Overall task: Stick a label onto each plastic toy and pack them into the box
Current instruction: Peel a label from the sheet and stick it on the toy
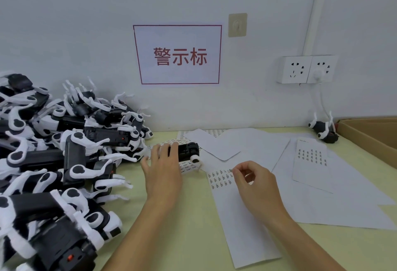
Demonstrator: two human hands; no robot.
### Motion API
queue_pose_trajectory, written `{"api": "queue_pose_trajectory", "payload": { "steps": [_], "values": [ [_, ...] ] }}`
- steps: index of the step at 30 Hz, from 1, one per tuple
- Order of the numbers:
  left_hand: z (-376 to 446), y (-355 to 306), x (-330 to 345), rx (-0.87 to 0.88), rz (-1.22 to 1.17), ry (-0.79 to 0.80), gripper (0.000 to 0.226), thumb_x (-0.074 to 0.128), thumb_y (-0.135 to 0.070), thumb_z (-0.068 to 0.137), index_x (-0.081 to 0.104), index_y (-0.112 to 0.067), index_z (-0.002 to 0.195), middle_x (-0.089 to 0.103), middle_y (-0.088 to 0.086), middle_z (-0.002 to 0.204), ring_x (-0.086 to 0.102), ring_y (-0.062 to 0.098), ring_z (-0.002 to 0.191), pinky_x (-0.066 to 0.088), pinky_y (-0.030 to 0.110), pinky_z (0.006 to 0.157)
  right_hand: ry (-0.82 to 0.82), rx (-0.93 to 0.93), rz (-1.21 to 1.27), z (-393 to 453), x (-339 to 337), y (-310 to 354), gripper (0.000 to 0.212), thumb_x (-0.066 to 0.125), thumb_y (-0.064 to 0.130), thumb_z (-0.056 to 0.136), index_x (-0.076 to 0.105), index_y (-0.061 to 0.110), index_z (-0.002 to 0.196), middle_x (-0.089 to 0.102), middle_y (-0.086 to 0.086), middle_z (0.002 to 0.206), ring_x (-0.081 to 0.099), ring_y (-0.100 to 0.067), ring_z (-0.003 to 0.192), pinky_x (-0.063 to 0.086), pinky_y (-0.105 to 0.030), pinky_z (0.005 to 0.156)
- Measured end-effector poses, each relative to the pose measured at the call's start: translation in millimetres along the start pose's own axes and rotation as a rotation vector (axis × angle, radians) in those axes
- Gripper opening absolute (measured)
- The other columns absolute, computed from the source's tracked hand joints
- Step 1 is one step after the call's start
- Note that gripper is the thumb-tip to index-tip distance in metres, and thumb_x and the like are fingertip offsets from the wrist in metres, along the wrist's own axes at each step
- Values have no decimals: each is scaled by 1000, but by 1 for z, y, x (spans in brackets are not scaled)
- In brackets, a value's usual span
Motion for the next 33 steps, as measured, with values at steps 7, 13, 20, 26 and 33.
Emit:
{"api": "queue_pose_trajectory", "payload": {
  "steps": [7,13,20,26,33],
  "values": [
    [0,8,-12,8,-140,-97,44,71,-22,88,56,-10,127,57,11,114,54,33,106,41,43,92,0,0,18,-1,0,2,17,65,16,91,67,24,76,66,10,69,58,-2,66,43,-8,59],
    [-2,20,-2,-355,-983,83,42,75,-30,83,55,-26,120,61,-3,94,61,1,69,44,22,61,12,-6,33,0,1,2,16,64,17,92,67,24,78,66,18,76,58,-3,70,42,-8,61],
    [-26,-8,21,-536,-1493,522,35,77,-32,64,65,-11,89,68,3,72,60,22,65,43,31,65,75,-23,83,0,0,9,16,64,13,91,67,21,77,65,12,70,57,-5,65,43,-13,61],
    [-36,-28,30,-433,-1477,539,61,72,-31,66,43,-56,112,76,9,90,69,22,78,51,36,74,86,-42,102,0,-2,13,15,66,13,90,66,20,77,65,-2,74,55,-20,67,42,-20,60],
    [-40,-44,32,-366,-1585,493,70,71,-21,68,48,-64,118,67,18,93,64,29,80,51,41,72,107,-61,62,1,1,10,15,65,13,92,66,21,80,66,0,77,58,-12,70,44,-19,62]
  ]
}}
Point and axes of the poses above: each hand's wrist, its own z-axis towards the middle knuckle, its own x-axis out of the palm, y = z × x, the point moved 7 cm from there along z, towards the middle knuckle
